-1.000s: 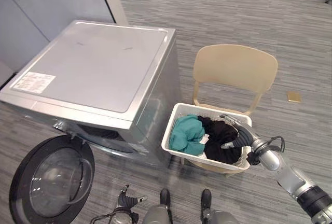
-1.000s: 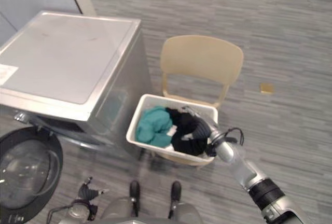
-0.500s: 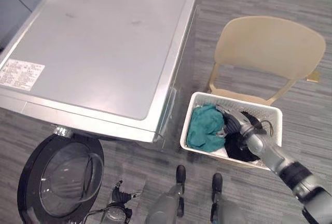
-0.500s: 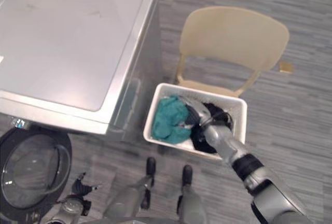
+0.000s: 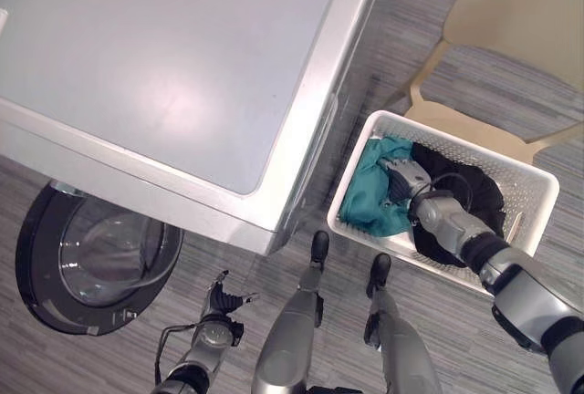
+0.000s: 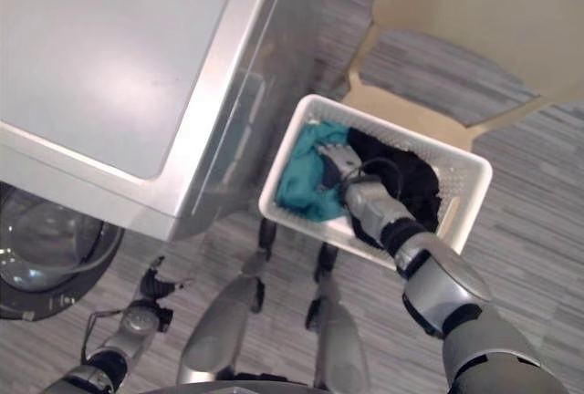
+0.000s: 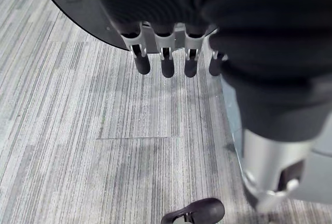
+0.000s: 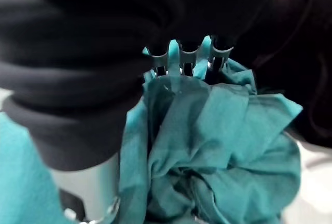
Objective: Grab the laundry basket,head to the washer,open it,put in the laundry and shut it.
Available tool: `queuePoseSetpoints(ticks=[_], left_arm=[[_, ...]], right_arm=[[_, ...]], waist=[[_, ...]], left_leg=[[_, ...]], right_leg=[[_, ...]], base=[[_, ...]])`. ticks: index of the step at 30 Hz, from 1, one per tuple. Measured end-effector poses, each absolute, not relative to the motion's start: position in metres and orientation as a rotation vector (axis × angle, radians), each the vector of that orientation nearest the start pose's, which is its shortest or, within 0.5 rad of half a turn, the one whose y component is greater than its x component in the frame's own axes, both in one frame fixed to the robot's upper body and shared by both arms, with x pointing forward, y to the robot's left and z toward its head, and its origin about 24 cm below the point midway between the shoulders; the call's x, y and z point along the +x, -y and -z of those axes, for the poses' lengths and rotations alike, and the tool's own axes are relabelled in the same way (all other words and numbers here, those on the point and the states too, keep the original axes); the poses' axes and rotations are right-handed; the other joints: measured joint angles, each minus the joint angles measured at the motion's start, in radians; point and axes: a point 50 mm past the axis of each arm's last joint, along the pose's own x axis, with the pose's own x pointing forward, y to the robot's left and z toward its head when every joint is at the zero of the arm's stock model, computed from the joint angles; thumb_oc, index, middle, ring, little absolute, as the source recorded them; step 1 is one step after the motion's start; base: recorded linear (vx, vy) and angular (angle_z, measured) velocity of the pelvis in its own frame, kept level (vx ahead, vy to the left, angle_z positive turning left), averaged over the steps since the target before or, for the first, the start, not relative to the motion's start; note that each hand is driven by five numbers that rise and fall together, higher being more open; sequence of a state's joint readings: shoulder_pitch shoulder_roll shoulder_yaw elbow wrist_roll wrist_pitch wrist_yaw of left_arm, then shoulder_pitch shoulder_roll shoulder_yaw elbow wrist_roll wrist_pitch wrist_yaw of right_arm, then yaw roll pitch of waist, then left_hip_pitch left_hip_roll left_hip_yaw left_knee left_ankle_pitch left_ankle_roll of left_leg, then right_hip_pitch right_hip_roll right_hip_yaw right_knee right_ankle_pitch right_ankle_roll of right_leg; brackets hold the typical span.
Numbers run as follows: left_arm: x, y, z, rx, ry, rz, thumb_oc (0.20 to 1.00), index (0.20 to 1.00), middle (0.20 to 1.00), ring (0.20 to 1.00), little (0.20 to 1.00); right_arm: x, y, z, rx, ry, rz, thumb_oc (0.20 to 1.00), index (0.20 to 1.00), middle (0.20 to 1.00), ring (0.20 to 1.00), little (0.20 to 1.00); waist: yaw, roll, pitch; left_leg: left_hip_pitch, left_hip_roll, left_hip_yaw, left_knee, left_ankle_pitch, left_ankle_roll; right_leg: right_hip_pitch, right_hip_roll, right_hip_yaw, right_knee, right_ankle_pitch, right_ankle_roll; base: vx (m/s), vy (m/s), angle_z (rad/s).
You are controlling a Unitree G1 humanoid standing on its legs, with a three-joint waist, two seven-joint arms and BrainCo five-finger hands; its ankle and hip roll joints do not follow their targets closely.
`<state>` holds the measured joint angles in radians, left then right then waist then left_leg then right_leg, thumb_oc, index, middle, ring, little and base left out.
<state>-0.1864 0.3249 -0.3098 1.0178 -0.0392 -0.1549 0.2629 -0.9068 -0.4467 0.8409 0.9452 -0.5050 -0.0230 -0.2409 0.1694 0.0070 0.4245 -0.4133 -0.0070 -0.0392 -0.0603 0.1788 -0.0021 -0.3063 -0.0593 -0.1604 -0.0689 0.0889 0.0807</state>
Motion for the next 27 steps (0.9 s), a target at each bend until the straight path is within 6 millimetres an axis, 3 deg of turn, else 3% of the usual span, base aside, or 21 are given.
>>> queuePoseSetpoints(ticks=[2,3,4,8,16,21,23,25,27], left_arm=[[0.22,-0.229,0.096,0.525,-0.628,-0.107,1.0,1.0,1.0,1.0,1.0],[0.222,-0.228,0.094,0.526,-0.621,-0.106,1.0,1.0,1.0,1.0,1.0],[0.225,-0.227,0.093,0.531,-0.612,-0.1,1.0,1.0,1.0,1.0,1.0],[0.231,-0.224,0.088,0.527,-0.58,-0.094,1.0,1.0,1.0,1.0,1.0],[0.229,-0.228,0.088,0.515,-0.59,-0.116,1.0,1.0,1.0,1.0,1.0],[0.216,-0.237,0.093,0.483,-0.621,-0.161,1.0,1.0,1.0,1.0,1.0],[0.202,-0.24,0.098,0.46,-0.658,-0.181,1.0,1.0,1.0,1.0,1.0],[0.187,-0.24,0.106,0.454,-0.701,-0.182,1.0,1.0,1.0,1.0,1.0],[0.178,-0.242,0.111,0.408,-0.736,-0.216,1.0,1.0,1.0,1.0,1.0]], right_arm=[[0.388,0.144,-0.09,-1.52,0.145,-0.224,1.0,1.0,1.0,1.0,1.0],[0.389,0.144,-0.093,-1.521,0.149,-0.213,0.774,0.774,0.774,0.774,0.774],[0.391,0.143,-0.096,-1.521,0.151,-0.209,0.2,0.2,0.2,0.2,0.2],[0.389,0.15,-0.094,-1.472,0.13,-0.187,0.2,0.2,0.2,0.2,0.2],[0.366,0.163,-0.067,-1.26,0.059,-0.174,0.2,0.2,0.2,0.2,0.2],[0.343,0.166,-0.072,-1.067,0.127,-0.142,0.2,0.2,0.2,0.2,0.2],[0.322,0.165,-0.082,-0.863,0.2,-0.094,0.2,0.2,0.2,0.2,0.2],[0.305,0.171,-0.08,-0.775,0.205,-0.071,0.2,0.2,0.2,0.2,0.2],[0.293,0.18,-0.086,-0.681,0.218,-0.036,0.2,0.2,0.2,0.2,0.2]], waist=[[0.009,-0.01,0.005],[0.013,-0.015,0.008],[0.021,-0.019,0.01],[0.024,-0.019,0.01],[0.021,-0.02,0.01],[-0.005,-0.026,0.007],[-0.03,-0.033,0.001],[-0.053,-0.037,-0.059],[-0.06,-0.037,-0.077]], left_leg=[[-0.01,0.005,-0.005,0.001,0.001,-0.001],[-0.011,0.006,-0.005,0.001,0.001,-0.001],[-0.013,0.008,-0.006,0.001,0.001,-0.001],[-0.01,0.007,-0.028,0.001,0.005,-0.008],[0.04,-0.001,-0.026,0.002,0.005,-0.008],[0.122,-0.004,-0.02,-0.019,-0.002,-0.018],[0.176,-0.008,-0.004,-0.02,-0.011,-0.029],[0.193,-0.011,-0.001,-0.02,-0.022,-0.033],[0.244,-0.012,0.017,-0.02,-0.023,-0.018]], right_leg=[[-0.004,0.007,-0.011,-0.005,0.0,-0.001],[-0.004,0.008,-0.011,-0.007,0.001,-0.001],[-0.003,0.01,-0.014,-0.008,0.001,-0.001],[0.009,0.012,-0.027,-0.01,0.001,-0.001],[0.06,0.005,-0.022,-0.01,0.0,-0.002],[0.13,0.0,-0.015,-0.01,-0.005,0.001],[0.178,-0.008,-0.005,-0.01,-0.005,-0.005],[0.193,-0.013,0.002,-0.01,-0.007,-0.002],[0.237,-0.016,0.014,-0.01,-0.009,0.001]], base=[[-0.01,-0.042,0.15],[0.01,-0.058,0.02],[0.0,-0.04,0.06],[0.01,-0.016,0.13],[0.01,0.0,0.01],[0.08,0.01,-0.04],[0.11,0.029,-0.13],[0.14,0.08,-0.12],[0.09,0.072,-0.21]])
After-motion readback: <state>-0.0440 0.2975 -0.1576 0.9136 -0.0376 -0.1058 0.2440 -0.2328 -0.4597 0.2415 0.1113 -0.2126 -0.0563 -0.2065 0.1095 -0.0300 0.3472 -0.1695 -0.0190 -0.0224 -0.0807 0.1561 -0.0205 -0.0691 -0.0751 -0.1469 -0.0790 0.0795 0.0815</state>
